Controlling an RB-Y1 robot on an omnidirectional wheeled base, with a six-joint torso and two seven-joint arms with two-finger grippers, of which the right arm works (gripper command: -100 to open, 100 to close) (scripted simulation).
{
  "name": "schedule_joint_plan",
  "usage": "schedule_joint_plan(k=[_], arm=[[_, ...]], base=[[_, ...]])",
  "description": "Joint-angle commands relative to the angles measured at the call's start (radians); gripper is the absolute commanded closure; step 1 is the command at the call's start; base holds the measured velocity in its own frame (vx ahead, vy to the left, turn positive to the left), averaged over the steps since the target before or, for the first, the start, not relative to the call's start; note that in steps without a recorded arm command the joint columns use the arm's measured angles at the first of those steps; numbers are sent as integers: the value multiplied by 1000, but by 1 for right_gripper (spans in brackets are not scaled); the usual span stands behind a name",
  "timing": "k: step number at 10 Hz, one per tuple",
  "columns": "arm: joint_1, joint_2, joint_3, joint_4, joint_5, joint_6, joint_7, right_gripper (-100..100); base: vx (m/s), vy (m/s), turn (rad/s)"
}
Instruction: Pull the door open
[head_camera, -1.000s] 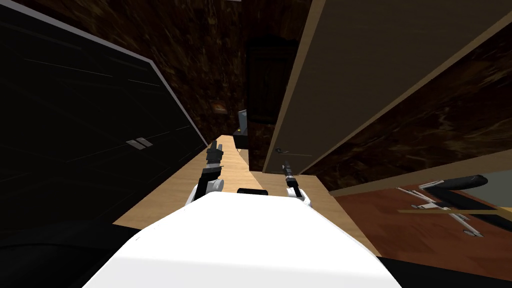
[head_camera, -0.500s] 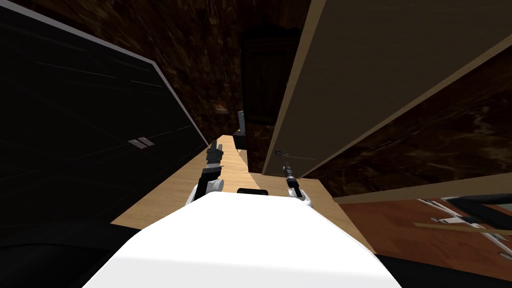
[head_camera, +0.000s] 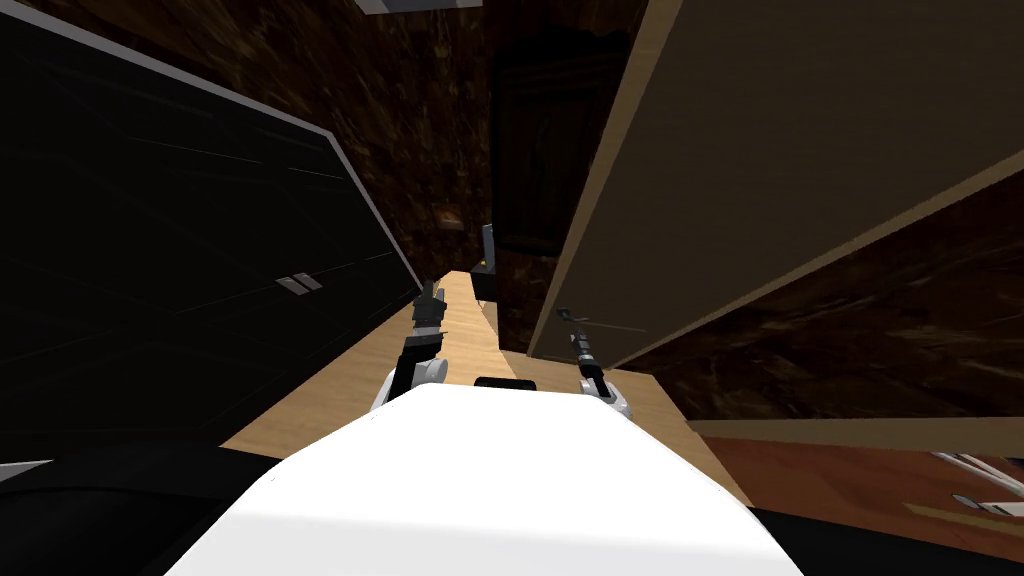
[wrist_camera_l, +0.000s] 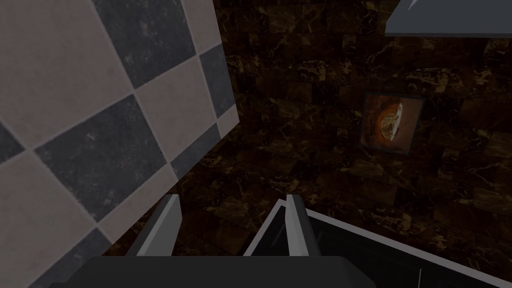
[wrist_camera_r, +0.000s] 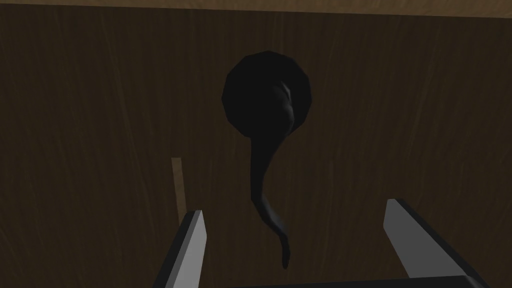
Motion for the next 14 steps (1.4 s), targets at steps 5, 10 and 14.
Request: schedule_joint_plan(k=[5,10,14], arm=[[6,-52,-55,75,-34,-49,-34,-100],[10,-55,-58,73,-36,-47,-36,100],[23,-66,-49,74,-32,-63,-50,100]], base=[[182,12,147],[23,-6,10],[-26,-10,28]])
